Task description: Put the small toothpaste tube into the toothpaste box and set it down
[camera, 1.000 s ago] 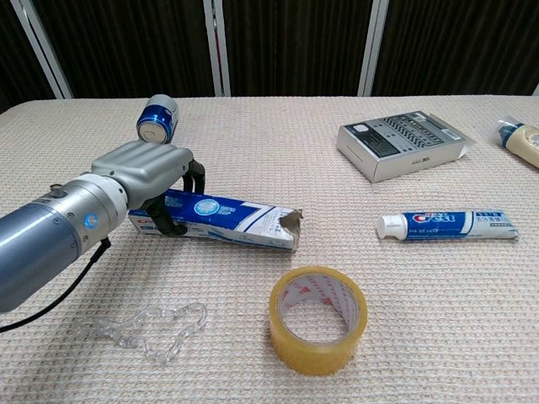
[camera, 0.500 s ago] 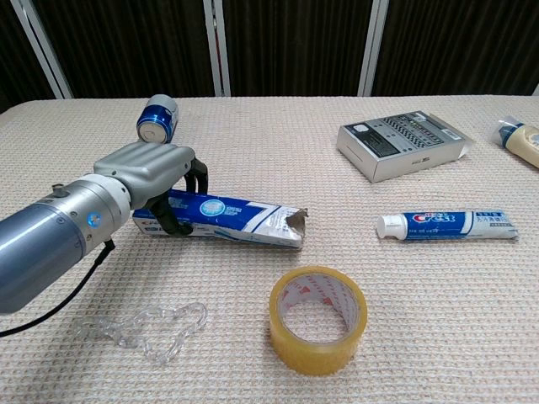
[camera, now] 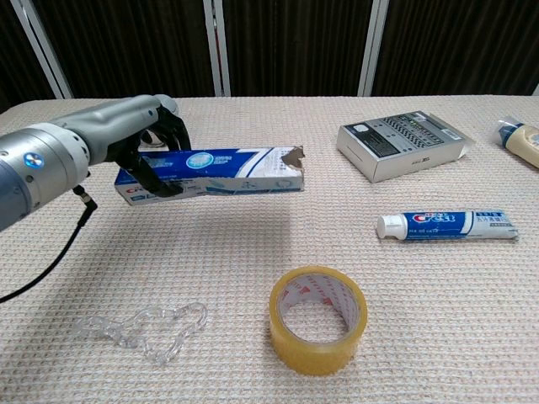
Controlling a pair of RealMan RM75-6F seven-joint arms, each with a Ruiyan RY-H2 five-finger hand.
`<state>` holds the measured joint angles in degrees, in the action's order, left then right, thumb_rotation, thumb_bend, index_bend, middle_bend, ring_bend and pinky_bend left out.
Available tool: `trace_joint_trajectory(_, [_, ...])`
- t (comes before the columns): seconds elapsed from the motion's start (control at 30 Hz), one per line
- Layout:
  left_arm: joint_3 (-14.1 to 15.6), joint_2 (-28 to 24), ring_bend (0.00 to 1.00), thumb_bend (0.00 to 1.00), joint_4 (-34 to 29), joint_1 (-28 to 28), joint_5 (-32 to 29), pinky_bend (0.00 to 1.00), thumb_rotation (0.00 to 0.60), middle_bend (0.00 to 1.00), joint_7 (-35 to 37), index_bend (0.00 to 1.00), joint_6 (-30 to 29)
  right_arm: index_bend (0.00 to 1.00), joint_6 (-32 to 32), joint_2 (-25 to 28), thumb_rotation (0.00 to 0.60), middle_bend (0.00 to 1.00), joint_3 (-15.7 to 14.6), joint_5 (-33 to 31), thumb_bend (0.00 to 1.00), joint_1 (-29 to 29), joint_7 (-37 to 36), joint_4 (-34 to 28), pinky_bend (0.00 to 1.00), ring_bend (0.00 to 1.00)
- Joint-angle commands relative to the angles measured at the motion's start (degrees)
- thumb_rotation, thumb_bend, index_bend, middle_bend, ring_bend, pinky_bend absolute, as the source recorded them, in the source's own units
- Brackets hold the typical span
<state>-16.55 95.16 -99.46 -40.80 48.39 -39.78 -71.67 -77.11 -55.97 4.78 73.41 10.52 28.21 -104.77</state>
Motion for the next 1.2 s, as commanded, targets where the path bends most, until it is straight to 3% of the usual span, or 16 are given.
trace_joint_trajectory(0.03, [-0.35, -2.35, 0.21, 0.33, -2.22, 0.77, -0.18, 0.19, 0.600, 0.41, 0.28, 0.43, -0.79, 0.20, 1.11, -1.02, 0.600, 0.21, -0.03, 0.50, 0.33, 1.13, 1.51, -1.31, 0.00, 0.17])
trace_joint_trajectory(0.23, [-3.05, -9.04, 0.21, 0.32, -10.51, 2.01, -2.13, 0.19, 0.600, 0.41, 1.92, 0.43, -1.82, 0.21, 4.66, -5.58, 0.600, 0.21, 0.98, 0.77, 0.33, 5.45, 5.73, -4.82, 0.00, 0.17])
trace_joint_trajectory(0.43, [-5.06, -13.73, 0.21, 0.32, -16.17, 2.46, -3.16, 0.19, 0.600, 0.41, 3.13, 0.44, -3.16, 0.21, 10.23, -10.08, 0.600, 0.21, 4.20, -5.17, 0.33, 11.59, 9.60, -4.32, 0.00, 0.17])
trace_joint_trajectory(0.57, [-5.65, -16.15, 0.21, 0.32, -18.56, 2.50, -3.34, 0.19, 0.600, 0.41, 3.03, 0.44, -4.02, 0.21, 9.99, -11.98, 0.600, 0.21, 2.42, -5.66, 0.33, 11.26, 9.99, -3.23, 0.00, 0.17])
trace_joint_trajectory(0.9, [-5.27, -18.85, 0.21, 0.32, -21.43, 2.05, -4.64, 0.19, 0.600, 0.41, 4.03, 0.44, -5.02, 0.21, 12.02, -17.72, 0.600, 0.22, 0.89, -6.31, 0.33, 12.88, 7.56, 5.48, 0.00, 0.17])
trace_joint_trajectory(1.2, [-4.59, -19.44, 0.21, 0.32, -21.87, 1.23, -5.12, 0.19, 0.600, 0.41, 4.39, 0.44, -5.90, 0.22, 14.31, -20.70, 0.600, 0.25, 2.05, -7.53, 0.33, 14.98, 3.65, 12.61, 0.00, 0.17])
